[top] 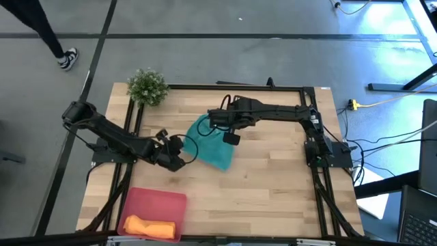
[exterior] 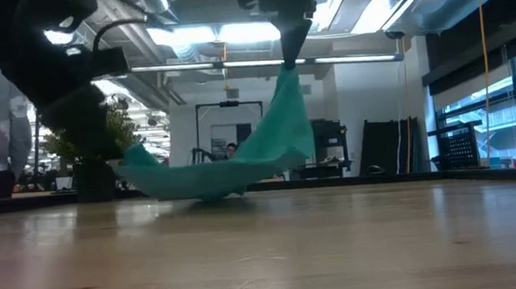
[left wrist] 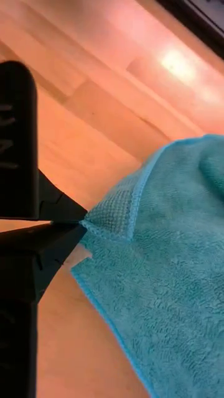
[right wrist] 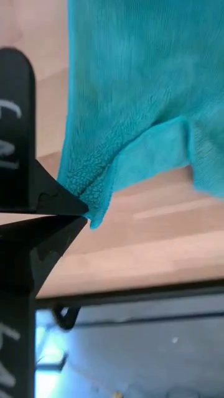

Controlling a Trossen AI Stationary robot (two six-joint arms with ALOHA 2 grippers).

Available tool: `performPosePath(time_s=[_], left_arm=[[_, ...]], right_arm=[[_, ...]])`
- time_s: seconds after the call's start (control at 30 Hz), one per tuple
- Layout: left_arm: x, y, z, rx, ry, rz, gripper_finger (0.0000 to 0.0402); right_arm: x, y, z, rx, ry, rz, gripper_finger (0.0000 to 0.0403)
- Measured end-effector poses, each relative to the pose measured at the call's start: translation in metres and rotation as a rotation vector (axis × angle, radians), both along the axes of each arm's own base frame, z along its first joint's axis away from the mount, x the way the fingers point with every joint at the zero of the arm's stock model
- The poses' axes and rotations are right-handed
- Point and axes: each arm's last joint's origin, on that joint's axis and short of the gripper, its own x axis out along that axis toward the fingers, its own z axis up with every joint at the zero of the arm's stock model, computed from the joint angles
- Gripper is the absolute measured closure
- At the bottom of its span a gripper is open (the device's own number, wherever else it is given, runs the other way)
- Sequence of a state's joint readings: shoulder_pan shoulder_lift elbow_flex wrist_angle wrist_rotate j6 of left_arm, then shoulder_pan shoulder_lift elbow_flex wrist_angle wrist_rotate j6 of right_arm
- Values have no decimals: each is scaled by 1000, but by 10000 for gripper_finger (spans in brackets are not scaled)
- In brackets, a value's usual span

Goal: Roll microfiber towels into tight, uniform cylinder then place into a basket
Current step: Fold the blue microfiber cloth

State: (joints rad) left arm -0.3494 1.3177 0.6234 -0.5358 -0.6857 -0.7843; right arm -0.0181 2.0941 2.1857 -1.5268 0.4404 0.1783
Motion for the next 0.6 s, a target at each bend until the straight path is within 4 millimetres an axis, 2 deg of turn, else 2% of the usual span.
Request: performPosePath(time_s=[0.13, 0.27, 0.37, 0.53, 0.6], left_arm=[[-3, -3, -11, -9, 26, 20, 402], [-3, -6, -14, -18, 15, 26, 401], [-3, -9, -13, -17, 10, 12, 401], [-4, -12, -13, -17, 10, -5, 401], [-5, -13, -13, -17, 10, -6, 401]], right_arm=[[4, 2, 0, 23, -39, 2, 393], [5, 1, -2, 22, -68, -42, 393], [10, 2, -20, 31, -62, -42, 393], [13, 3, -67, 39, -11, -38, 393], [11, 2, -80, 40, 16, -40, 393]])
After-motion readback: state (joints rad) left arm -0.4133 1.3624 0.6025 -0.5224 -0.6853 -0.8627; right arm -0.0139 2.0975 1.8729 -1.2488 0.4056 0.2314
